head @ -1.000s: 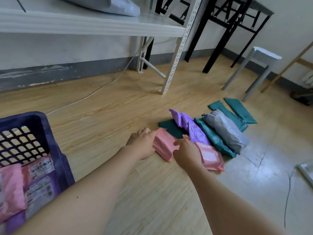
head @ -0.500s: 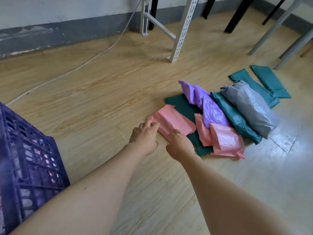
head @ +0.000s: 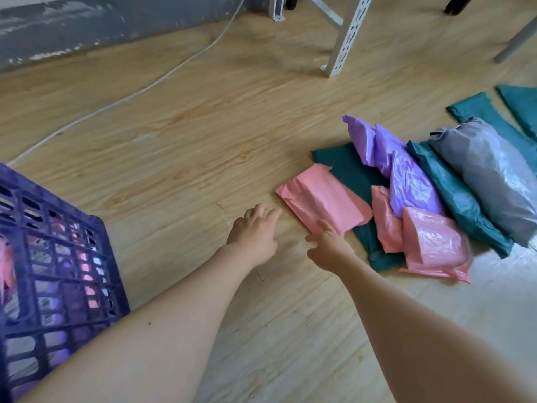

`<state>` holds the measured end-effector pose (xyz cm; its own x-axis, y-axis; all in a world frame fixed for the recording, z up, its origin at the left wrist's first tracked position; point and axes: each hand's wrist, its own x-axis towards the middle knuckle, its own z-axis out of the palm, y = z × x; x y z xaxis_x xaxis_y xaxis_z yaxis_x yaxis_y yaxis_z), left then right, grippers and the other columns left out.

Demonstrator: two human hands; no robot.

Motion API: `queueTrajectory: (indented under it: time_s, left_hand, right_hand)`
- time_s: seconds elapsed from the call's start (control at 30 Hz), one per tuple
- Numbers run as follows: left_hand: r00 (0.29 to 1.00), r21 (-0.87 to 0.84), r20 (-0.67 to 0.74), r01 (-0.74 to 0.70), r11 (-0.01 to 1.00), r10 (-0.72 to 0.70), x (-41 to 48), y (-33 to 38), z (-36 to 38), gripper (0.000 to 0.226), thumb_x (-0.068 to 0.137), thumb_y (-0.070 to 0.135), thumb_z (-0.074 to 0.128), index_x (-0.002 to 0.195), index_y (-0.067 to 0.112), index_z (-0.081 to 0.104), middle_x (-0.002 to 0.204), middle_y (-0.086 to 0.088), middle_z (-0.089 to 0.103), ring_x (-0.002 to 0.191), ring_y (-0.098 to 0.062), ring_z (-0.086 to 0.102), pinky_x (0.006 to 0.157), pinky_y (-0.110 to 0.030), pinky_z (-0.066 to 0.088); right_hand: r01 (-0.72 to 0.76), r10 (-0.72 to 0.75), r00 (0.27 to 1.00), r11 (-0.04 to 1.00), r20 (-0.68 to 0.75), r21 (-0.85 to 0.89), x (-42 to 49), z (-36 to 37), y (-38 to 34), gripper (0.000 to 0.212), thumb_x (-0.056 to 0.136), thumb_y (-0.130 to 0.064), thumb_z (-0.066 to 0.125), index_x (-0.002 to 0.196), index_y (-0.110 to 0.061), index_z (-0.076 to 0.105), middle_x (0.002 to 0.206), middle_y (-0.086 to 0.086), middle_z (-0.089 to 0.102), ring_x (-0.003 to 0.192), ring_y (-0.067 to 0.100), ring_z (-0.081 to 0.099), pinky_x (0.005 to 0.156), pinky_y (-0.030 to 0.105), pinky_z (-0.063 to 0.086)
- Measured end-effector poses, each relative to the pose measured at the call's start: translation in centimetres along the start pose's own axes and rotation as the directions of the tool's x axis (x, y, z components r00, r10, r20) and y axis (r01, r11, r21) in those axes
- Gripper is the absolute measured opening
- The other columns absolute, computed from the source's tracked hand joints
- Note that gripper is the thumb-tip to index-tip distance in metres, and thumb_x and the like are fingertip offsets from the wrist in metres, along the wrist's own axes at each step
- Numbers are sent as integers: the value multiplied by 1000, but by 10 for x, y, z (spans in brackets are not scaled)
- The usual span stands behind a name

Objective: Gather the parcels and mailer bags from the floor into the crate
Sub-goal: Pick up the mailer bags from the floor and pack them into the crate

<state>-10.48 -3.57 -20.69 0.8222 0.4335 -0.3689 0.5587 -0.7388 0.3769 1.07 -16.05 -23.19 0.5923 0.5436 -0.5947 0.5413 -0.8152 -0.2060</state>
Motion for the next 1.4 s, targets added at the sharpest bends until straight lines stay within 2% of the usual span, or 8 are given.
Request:
queueTrajectory:
  time_s: [0.17,0.43,0.53,0.7,0.87,0.97,1.03,1.4]
  left_hand:
    - [999,16,21,24,1000,-25,4,-8,7,65,90,20,53,147,23,22,154,-6,16,138,-26,27,106,-38,33]
    - [998,40,50,38,998,-40,2,-18,4,64,90,23,55,146,24,24,153,-5,17,138,-25,25,108,-38,33]
    - [997,49,50,52,997,-54,-3,-20,-2,63,91,25,55,146,23,23,152,-5,18,138,-25,25,108,-38,32]
    - [997,56,37,69,996,-71,-13,-19,-18,61,91,26,53,145,22,25,153,-6,16,140,-26,23,109,-40,30]
    - [995,-9,18,101,995,-101,-33,-19,-43,60,91,21,51,146,23,26,154,-4,15,140,-25,22,110,-39,29]
    - [991,-51,-21,129,990,-130,-51,-20,-61,59,91,23,52,145,22,28,151,-3,20,135,-24,28,104,-38,36]
    - [988,-98,-29,149,984,-153,-58,-19,-73,61,91,23,53,145,24,27,151,-1,21,136,-23,29,105,-38,35]
    - [935,-332,-237,178,926,-265,-151,-22,-173,73,87,31,59,147,16,21,150,-10,25,137,-28,30,105,-37,33]
  right_hand:
    - [-8,3,997,998,74,68,16,7,2,53,89,-6,46,142,-11,40,157,-6,0,123,23,45,82,30,48]
    - [-41,40,997,999,63,6,19,12,1,66,95,-18,49,147,1,14,158,0,-12,123,25,48,98,35,45]
    - [-53,54,998,997,-20,48,15,6,-3,54,93,-19,52,139,2,33,154,7,18,121,26,48,93,33,43]
    - [-114,127,954,992,-273,62,2,-10,-1,24,79,1,48,98,-4,61,108,14,63,87,28,55,68,29,41]
    - [-135,223,828,970,-514,202,-17,-49,-11,29,80,-5,58,108,-10,53,107,12,60,105,33,55,84,36,42]
    - [-70,148,851,983,-504,169,-35,-70,-23,3,76,-13,55,74,-13,57,85,11,63,83,32,56,60,31,38]
    - [-45,134,877,979,-462,199,-45,-80,-32,20,74,-16,54,56,-10,50,66,9,56,66,30,51,47,28,28]
    - [155,-21,889,954,-457,258,-152,-135,-138,18,79,-13,54,62,-14,57,53,-1,47,59,23,47,45,23,30]
